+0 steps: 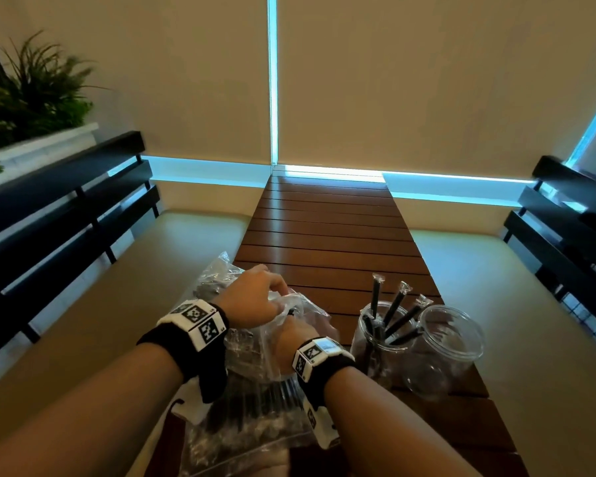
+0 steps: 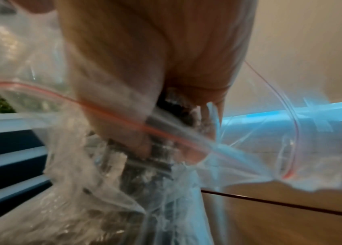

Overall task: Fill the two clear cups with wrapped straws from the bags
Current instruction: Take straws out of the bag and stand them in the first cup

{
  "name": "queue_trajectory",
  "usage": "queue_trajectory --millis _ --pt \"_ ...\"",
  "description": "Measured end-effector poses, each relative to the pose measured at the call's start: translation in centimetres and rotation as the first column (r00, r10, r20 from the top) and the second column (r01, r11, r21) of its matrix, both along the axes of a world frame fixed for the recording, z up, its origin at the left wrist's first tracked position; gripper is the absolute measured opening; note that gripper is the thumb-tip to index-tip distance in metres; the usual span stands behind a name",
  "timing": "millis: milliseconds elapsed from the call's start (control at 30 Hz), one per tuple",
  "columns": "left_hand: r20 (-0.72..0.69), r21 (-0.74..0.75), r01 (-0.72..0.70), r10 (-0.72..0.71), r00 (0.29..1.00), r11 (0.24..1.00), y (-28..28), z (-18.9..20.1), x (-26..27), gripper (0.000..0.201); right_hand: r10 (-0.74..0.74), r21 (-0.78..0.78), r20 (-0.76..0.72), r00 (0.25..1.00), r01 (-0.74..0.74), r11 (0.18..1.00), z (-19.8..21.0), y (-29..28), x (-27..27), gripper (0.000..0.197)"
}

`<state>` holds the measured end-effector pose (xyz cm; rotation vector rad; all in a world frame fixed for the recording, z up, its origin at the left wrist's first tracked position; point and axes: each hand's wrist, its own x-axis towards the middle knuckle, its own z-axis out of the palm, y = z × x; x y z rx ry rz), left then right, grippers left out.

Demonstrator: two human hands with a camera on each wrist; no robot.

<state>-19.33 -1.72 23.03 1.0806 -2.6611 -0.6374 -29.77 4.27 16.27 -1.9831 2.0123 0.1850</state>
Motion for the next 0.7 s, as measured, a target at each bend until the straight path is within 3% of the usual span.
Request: queue_trajectory --millis 133,300,467,600,700 --pt "0.151 -0.013 -0.016 0.018 0.988 1.000 -1.2 -1.1 1.2 0.033 0.067 -0.061 0.029 0.997 -0.065 0.996 -0.1 -0.1 -0.4 0.011" --pt "0.271 0.034 0.013 -0.022 0.962 0.999 -1.4 -2.7 1.7 0.041 0.048 -0.107 0.112 0.993 -0.036 0.994 0.4 -0.1 -1.8 0.025" --pt "0.266 -0.021 0.008 -0.002 0.964 1.000 -1.4 -2.5 1.3 0.011 0.043 -0.120 0.192 0.980 -0.020 0.993 0.1 0.7 -3.0 0.045" --pt "0.248 -0.020 -0.002 0.007 0.969 1.000 -1.4 -2.6 1.0 0.022 0.013 -0.131 0.164 0.986 0.009 0.991 0.5 1.0 -3.0 0.060" --pt "0.219 -0.011 0.002 0.001 0.976 1.000 -1.2 -2.8 0.8 0.029 0.032 -0.131 0.135 0.990 -0.014 0.991 0.6 1.0 -2.0 0.042"
